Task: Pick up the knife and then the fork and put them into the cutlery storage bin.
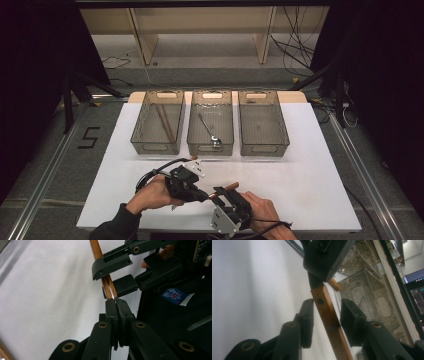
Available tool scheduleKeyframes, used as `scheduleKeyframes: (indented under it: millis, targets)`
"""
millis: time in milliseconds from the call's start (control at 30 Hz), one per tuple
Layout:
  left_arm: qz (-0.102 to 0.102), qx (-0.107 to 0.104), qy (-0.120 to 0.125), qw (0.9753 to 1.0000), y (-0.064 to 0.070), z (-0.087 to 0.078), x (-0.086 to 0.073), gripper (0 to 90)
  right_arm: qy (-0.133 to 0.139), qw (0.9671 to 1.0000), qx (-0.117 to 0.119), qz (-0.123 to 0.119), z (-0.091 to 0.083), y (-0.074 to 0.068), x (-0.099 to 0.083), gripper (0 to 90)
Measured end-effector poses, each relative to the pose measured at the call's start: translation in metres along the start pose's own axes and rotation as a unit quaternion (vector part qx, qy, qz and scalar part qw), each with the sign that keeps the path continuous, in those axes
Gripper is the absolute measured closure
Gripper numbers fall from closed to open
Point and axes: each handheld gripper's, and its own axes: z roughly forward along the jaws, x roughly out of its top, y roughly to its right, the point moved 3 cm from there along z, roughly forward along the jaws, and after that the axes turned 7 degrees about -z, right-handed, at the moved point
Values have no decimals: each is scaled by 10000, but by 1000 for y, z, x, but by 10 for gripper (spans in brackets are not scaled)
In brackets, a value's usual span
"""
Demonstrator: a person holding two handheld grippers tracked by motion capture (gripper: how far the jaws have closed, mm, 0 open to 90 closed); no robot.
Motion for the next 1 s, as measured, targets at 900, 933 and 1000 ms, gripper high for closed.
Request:
scheduleKeyframes:
  millis: [900,933,1000]
  targets:
    - [-462,34,468,9978,-11,-18,0,492,-196,9936,-121,-1109,3,-13,2,770]
    - [-515,70,599,9969,-14,-20,1,460,-208,9944,-107,-1034,2,-13,2,770]
    - [-678,178,865,9938,-17,-26,3,379,-220,9948,-113,-991,1,-11,1,770]
